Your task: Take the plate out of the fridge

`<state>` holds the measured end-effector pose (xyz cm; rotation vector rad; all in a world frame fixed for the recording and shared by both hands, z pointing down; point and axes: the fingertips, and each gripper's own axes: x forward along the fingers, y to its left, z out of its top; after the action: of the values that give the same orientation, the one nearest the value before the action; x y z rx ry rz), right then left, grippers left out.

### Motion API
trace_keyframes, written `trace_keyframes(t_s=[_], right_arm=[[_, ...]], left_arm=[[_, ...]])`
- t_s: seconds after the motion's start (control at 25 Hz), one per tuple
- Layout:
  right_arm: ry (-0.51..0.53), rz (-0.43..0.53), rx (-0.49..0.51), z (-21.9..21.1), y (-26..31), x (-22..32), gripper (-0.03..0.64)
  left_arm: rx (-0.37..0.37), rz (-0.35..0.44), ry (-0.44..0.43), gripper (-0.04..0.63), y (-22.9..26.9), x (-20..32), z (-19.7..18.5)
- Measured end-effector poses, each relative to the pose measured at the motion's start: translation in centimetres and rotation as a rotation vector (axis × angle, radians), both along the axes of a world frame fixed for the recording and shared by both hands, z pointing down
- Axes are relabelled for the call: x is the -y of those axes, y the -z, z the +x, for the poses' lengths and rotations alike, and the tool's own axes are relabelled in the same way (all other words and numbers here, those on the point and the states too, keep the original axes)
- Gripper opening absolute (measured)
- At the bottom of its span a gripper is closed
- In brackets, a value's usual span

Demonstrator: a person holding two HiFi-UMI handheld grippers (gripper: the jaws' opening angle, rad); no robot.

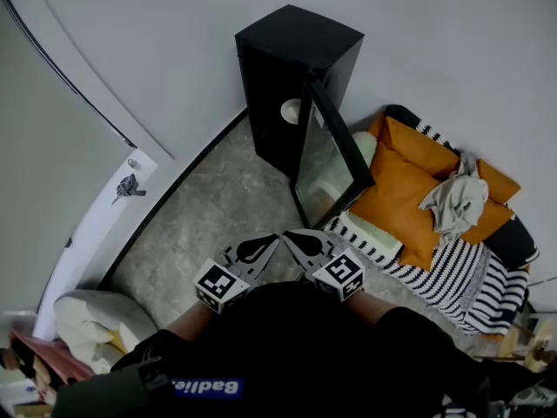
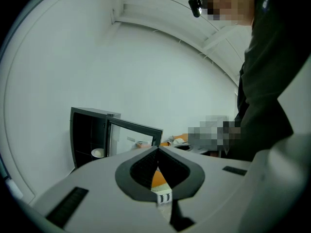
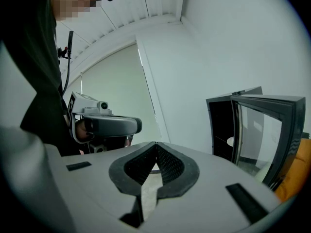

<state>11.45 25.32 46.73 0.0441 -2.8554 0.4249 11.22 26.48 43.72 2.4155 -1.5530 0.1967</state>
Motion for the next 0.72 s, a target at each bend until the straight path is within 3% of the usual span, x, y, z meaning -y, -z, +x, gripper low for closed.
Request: trace_keyframes(t_s=[0.2, 0.72], right_arm=[[0.024, -0.019, 0.007, 1.0, -0.5, 1.0, 0.011], [0.077, -0.045, 0.026, 4.0, -1.2, 3.7, 0.011]], left_arm=[[-0.032, -0.01, 0.056, 0.006, 0.1, 1.2, 0.8], [0.008, -0.027, 0.131, 0.006, -0.2, 3.6, 3.5]])
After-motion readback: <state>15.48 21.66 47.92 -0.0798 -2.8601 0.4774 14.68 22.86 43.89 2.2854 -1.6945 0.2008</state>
